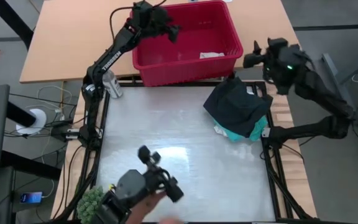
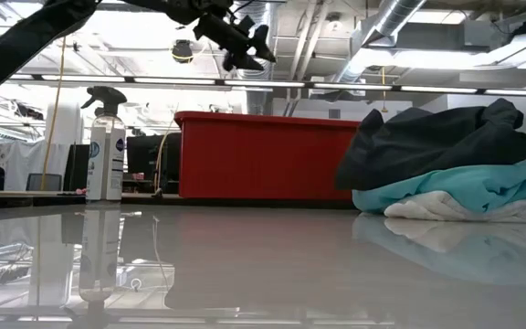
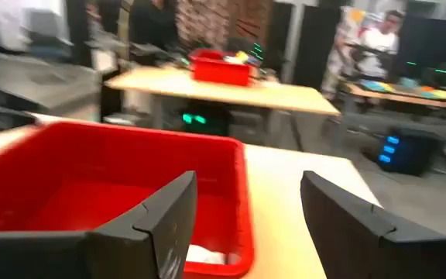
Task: Fold Laundry from Bin
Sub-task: Fold the white underwear
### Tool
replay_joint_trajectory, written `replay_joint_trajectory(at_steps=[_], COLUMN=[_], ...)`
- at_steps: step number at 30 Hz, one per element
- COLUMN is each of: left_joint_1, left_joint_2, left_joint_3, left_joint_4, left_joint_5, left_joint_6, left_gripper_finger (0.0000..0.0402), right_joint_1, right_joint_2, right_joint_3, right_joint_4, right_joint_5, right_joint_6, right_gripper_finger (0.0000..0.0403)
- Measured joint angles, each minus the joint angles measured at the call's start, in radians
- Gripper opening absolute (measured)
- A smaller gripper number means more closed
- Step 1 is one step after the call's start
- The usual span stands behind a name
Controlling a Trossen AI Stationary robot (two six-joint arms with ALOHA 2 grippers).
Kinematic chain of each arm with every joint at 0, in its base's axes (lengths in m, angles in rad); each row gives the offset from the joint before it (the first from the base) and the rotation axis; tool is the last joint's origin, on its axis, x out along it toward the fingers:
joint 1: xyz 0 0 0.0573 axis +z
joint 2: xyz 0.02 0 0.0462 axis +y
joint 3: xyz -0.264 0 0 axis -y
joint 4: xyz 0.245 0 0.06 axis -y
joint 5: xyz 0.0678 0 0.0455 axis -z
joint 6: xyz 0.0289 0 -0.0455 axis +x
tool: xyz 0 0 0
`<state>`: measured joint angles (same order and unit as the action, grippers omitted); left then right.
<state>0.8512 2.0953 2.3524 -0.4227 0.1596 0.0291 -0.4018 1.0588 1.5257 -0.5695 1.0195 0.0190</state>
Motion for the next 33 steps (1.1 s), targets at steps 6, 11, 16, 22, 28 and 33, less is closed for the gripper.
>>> replay_joint_trajectory(at_steps=[6, 11, 16, 22, 28, 33], left_joint_1=[0.039, 0.049, 0.041, -0.007, -0.048, -0.057], left_joint_2=[0.016, 0.082, 0.17, 0.253, 0.277, 0.26], left_joint_3=[-0.022, -0.045, -0.045, -0.045, -0.043, -0.042], left_joint_4=[0.037, 0.082, 0.097, 0.026, -0.044, -0.193], left_joint_5=[-0.12, -0.115, -0.177, -0.238, -0.279, -0.245], left_joint_6=[-0.01, -0.095, -0.128, -0.088, -0.015, 0.035], left_gripper_finger=[0.0263, 0.0263, 0.0263, 0.0263, 0.0263, 0.0263], right_joint_1=[-0.216, -0.379, -0.474, -0.542, -0.579, -0.596], right_joint_2=[0.087, 0.164, 0.235, 0.284, 0.289, 0.289], right_joint_3=[0.0, 0.0, -0.001, -0.001, -0.001, -0.001], right_joint_4=[0.008, 0.036, 0.055, 0.12, 0.146, 0.146], right_joint_5=[-0.158, -0.406, -0.608, -0.739, -0.806, -0.817], right_joint_6=[0.042, 0.079, 0.096, 0.078, 0.077, 0.075], right_gripper_finger=[0.0254, 0.0254, 0.0254, 0.0254, 0.0254, 0.0254])
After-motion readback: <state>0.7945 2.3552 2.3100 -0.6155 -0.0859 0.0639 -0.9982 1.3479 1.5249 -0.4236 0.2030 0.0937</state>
